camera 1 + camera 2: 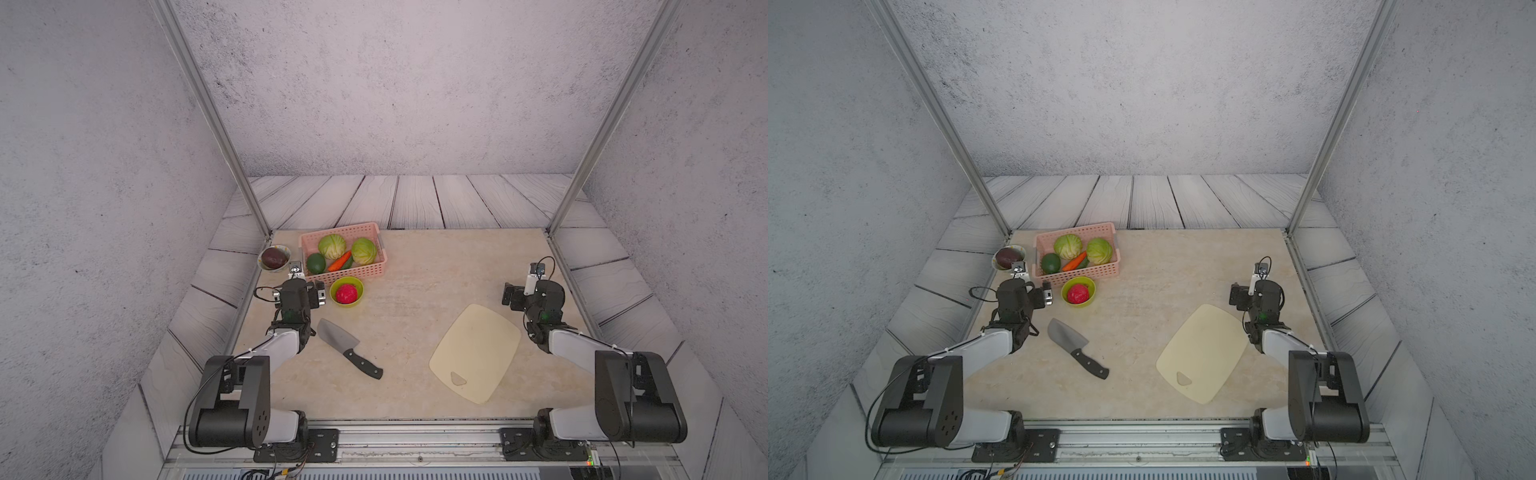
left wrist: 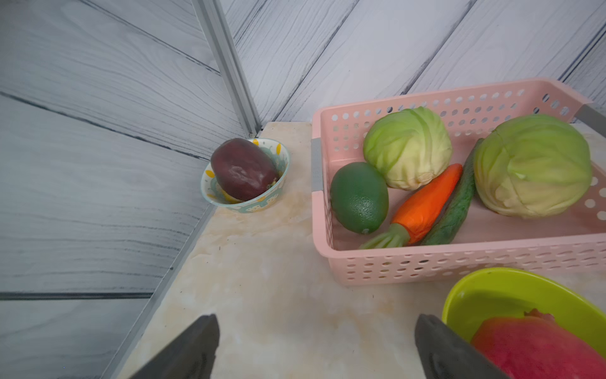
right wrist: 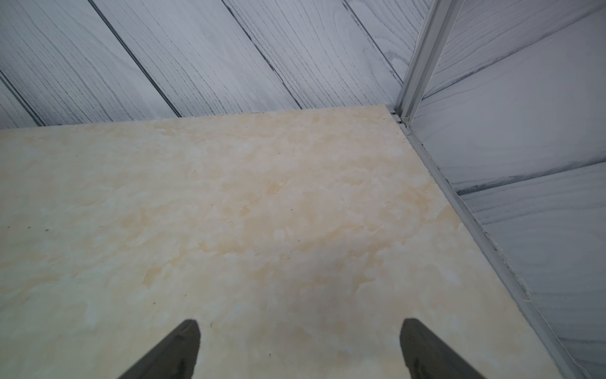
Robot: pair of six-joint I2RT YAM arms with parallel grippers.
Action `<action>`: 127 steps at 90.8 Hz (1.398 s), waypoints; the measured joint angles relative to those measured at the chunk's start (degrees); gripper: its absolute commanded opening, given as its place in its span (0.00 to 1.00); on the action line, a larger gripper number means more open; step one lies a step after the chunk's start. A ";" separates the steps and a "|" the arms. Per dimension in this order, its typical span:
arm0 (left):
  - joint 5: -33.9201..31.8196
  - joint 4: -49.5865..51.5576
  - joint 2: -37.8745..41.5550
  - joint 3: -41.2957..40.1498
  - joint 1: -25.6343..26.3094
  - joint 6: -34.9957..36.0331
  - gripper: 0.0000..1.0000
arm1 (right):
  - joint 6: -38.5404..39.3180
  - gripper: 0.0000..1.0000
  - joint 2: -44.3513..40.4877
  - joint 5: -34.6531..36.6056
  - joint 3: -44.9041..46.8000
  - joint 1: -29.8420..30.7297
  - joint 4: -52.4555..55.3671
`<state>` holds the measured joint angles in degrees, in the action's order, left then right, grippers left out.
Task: Align the knife with the edge of the cutting board
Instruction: Move the knife to the center of the board.
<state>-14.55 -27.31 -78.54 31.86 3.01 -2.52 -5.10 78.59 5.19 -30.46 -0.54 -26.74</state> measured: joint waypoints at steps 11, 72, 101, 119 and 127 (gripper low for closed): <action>-4.63 5.68 3.17 1.92 0.74 -2.84 0.98 | -1.46 0.99 -4.81 1.49 -0.35 0.07 5.25; -6.08 50.58 10.16 31.82 3.65 -27.50 0.98 | -16.37 0.99 -15.39 -16.94 -24.48 5.51 45.90; 6.99 57.77 5.62 36.41 3.65 -31.50 0.98 | -17.55 0.97 -14.80 -18.67 -23.61 27.10 49.66; 10.91 58.40 5.62 36.41 3.45 -33.27 0.98 | -18.36 0.90 -8.26 -17.70 -21.68 39.95 45.86; 11.82 58.40 5.75 36.41 3.10 -33.97 0.98 | -18.29 0.89 -3.87 -16.76 -21.73 45.31 44.13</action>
<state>-2.72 31.09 -72.79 68.27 6.11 -36.49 -23.40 74.72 -11.57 -52.18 44.77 17.39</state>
